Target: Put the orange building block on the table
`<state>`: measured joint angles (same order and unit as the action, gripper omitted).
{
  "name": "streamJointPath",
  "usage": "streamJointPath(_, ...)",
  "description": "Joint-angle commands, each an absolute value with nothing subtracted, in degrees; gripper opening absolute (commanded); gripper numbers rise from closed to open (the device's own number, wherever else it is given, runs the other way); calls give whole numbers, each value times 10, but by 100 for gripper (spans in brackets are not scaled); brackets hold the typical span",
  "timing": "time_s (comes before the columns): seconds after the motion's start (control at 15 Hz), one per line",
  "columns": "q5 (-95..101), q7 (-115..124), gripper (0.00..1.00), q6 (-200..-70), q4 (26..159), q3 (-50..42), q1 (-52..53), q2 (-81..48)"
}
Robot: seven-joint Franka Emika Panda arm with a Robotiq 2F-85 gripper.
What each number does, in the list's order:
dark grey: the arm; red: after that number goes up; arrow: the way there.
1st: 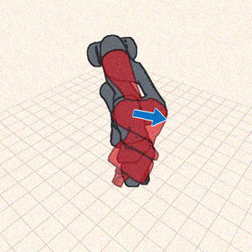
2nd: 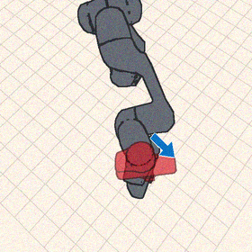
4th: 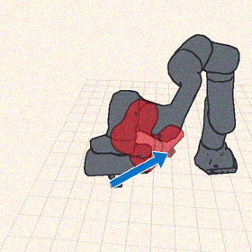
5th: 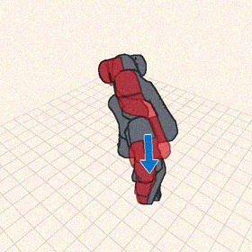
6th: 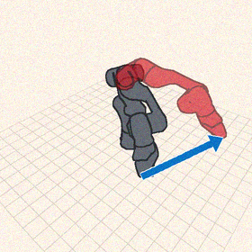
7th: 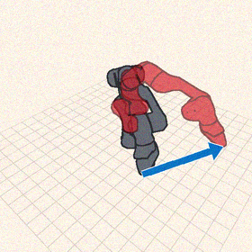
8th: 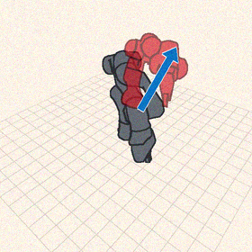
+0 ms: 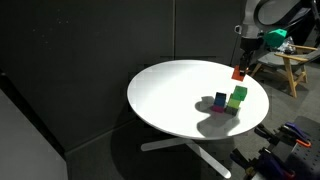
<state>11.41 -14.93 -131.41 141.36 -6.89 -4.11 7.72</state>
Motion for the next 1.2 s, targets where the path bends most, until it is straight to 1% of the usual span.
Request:
streamJointPath(0.0,122,-100,33,-1292,1388,-67,-55,75)
streamJointPath(0.4,116,-87,33,-1298,1369,-79,-75,59)
streamJointPath(1.13,108,-94,33,-1318,1339,-94,-87,-12)
